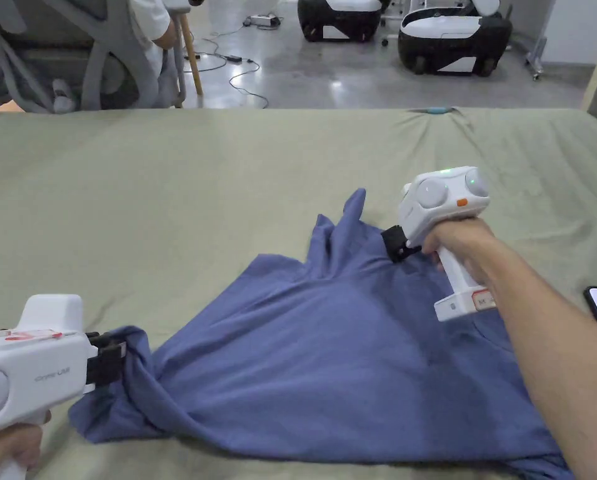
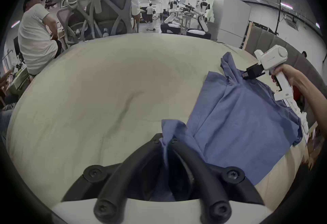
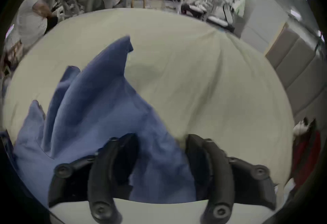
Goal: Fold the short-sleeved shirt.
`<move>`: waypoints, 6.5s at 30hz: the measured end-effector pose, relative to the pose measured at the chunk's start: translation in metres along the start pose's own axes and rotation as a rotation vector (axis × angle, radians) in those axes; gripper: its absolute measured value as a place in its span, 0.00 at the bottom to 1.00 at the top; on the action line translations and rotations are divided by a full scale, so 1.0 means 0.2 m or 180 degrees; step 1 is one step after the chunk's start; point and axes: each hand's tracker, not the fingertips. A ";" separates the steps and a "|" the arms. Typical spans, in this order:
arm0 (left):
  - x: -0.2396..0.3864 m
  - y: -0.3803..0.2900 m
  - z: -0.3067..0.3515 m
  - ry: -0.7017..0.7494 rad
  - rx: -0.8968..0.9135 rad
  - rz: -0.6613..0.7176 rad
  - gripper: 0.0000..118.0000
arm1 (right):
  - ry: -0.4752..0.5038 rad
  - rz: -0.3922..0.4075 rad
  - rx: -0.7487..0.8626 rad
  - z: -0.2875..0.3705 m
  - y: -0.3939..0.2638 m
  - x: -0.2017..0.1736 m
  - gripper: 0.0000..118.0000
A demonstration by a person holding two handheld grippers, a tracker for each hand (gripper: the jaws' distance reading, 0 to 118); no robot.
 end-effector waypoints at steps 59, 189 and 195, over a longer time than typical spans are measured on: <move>0.04 1.63 0.31 0.0761 0.1377 -0.0340 0.01 | -0.1182 0.0038 0.2110 1.59 0.60 0.32 0.01; -0.08 0.03 -0.20 0.0424 0.0094 0.0229 0.05 | -0.0740 0.0061 0.0744 0.41 -0.77 0.15 0.04; -0.14 0.03 -0.15 0.0369 0.0112 0.0303 0.86 | -0.0812 0.0053 0.0844 0.51 -0.78 0.16 0.92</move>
